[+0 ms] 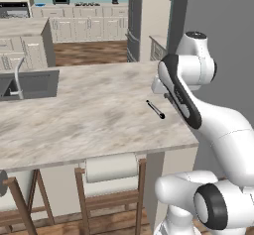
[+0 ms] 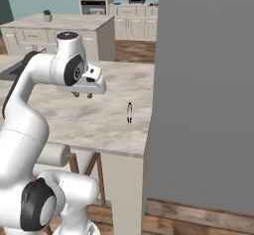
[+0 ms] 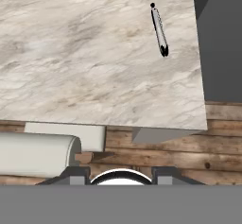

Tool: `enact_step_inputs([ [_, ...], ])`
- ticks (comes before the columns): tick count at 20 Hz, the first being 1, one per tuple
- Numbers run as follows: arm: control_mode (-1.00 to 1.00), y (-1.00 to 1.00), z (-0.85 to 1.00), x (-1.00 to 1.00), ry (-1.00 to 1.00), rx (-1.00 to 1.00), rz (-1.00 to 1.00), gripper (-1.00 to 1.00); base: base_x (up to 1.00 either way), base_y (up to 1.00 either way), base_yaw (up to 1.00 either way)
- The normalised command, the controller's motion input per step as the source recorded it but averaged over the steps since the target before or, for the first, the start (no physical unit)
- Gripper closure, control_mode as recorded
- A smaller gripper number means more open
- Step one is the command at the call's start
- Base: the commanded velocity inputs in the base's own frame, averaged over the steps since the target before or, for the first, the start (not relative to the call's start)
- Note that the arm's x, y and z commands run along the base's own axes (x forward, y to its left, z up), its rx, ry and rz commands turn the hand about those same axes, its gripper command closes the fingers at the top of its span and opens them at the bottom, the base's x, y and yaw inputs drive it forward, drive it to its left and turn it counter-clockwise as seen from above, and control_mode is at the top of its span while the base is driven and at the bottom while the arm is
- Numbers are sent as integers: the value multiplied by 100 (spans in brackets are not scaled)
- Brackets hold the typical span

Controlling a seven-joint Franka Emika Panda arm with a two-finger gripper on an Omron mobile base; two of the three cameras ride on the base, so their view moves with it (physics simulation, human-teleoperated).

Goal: Pick up the tongs from the counter and place them near the plate next to the oven.

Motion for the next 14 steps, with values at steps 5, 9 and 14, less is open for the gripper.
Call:
enact_step_inputs([
  [5,-100,0,-1,-4,0,0,3,-100,0,0,0],
  [9,-100,-15,-16,0,0,0,7,-100,0,0,0],
  [14,-100,-34,-31,18,0,-1,0,-100,0,0,0],
])
